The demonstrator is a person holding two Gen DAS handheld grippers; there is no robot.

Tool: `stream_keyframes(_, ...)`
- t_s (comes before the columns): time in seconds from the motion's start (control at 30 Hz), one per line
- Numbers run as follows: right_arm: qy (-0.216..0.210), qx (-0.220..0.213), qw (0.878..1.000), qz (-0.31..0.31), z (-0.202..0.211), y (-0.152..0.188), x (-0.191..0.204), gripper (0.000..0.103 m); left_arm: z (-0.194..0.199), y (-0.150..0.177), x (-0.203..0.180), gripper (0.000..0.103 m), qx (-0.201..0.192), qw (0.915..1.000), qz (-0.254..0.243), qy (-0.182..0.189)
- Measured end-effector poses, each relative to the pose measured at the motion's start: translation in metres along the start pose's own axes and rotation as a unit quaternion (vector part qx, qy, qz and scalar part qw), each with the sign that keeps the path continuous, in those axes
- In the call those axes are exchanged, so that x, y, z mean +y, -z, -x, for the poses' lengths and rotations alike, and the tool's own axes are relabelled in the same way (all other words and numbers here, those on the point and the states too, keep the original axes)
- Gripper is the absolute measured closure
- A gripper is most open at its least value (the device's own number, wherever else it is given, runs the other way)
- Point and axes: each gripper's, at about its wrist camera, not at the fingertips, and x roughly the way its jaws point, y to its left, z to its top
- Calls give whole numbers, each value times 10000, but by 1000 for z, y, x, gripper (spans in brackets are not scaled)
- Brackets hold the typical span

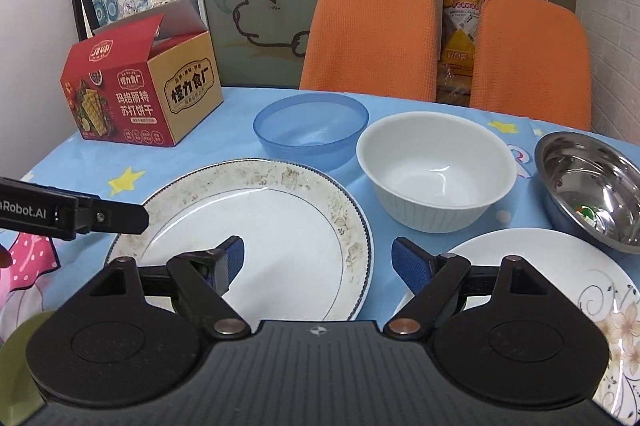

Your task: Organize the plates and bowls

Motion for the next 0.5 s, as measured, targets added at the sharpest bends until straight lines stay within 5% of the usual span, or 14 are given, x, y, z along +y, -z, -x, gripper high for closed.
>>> stream_keyframes(0.5,-75,95,9998,158,-18,0,16,0,-7,-1,-7,28,-48,9998,-175,-72)
